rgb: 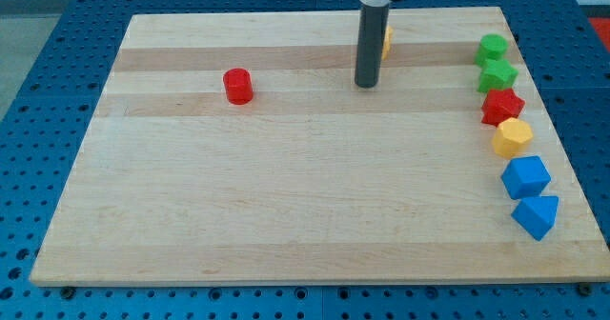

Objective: Move the yellow heart above the green circle

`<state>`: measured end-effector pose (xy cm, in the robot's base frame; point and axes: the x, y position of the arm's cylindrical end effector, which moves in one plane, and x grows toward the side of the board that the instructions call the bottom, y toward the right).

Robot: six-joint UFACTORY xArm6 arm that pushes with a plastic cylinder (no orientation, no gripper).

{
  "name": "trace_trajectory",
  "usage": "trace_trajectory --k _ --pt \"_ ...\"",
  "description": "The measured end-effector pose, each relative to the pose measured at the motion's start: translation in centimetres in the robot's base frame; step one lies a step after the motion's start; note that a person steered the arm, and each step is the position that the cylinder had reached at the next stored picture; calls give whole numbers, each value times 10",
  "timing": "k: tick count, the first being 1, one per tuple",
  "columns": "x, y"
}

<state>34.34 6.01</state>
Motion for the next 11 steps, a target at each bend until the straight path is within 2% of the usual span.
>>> trace_trajectory --k 2,4,5,6,7,11 --pt "-66 15" --pt "-70 79" --pt "-73 72" --pt "-91 40" --pt "-108 32" --pt "-102 111"
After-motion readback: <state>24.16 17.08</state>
